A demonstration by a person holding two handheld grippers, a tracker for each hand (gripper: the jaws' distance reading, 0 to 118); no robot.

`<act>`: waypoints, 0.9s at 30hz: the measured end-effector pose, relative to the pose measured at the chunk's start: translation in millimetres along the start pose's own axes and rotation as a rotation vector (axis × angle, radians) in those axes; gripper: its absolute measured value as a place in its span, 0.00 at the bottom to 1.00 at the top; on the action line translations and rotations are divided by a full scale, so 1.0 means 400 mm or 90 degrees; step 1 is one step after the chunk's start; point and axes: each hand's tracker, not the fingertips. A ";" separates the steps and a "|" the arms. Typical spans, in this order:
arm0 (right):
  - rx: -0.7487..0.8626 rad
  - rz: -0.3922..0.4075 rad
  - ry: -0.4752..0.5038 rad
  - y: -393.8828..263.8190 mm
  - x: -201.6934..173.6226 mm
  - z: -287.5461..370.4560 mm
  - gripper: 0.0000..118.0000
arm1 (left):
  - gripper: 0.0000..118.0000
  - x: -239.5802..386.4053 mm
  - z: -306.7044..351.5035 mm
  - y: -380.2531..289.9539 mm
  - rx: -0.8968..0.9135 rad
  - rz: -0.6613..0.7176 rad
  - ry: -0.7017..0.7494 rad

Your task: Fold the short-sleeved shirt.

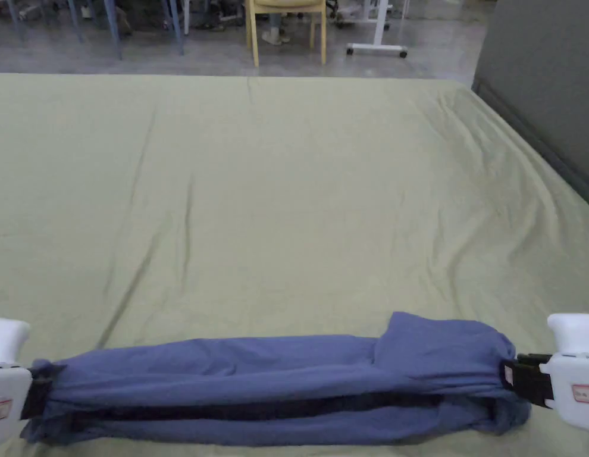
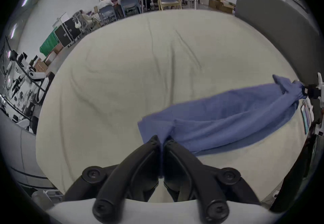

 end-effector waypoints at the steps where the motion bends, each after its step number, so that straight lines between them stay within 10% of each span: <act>1: -0.011 -0.003 -0.004 -0.014 0.001 -0.016 0.03 | 0.01 0.008 -0.020 -0.004 -0.014 -0.016 0.014; 8: -0.048 0.000 -0.008 -0.036 0.016 -0.104 0.04 | 0.02 0.019 -0.106 -0.006 -0.047 -0.036 0.030; 9: -0.045 0.000 -0.007 -0.036 0.016 -0.100 0.15 | 0.14 0.013 -0.108 -0.006 -0.050 -0.022 0.023; 11: -0.046 -0.005 -0.006 -0.035 0.003 -0.070 0.77 | 0.62 -0.007 -0.093 -0.010 -0.051 0.037 0.010; 12: -0.047 0.004 -0.006 -0.036 -0.004 -0.055 0.91 | 0.67 -0.015 -0.079 -0.013 -0.054 0.058 0.006; 22: 0.227 0.067 -0.047 -0.054 -0.202 0.303 0.94 | 0.68 0.047 0.398 -0.079 0.280 0.081 0.031; 24: 0.259 0.073 -0.038 -0.065 -0.240 0.340 0.91 | 0.58 0.069 0.450 -0.108 0.338 0.053 0.015; 25: 0.263 0.081 -0.027 -0.069 -0.255 0.351 0.78 | 0.27 0.081 0.454 -0.101 0.320 0.055 0.031; 26: 0.249 0.088 -0.028 -0.067 -0.273 0.349 0.32 | 0.00 0.088 0.453 -0.095 0.285 0.029 0.062; 27: 0.244 0.091 -0.023 -0.065 -0.284 0.342 0.02 | 0.00 0.100 0.441 -0.101 0.307 0.029 0.067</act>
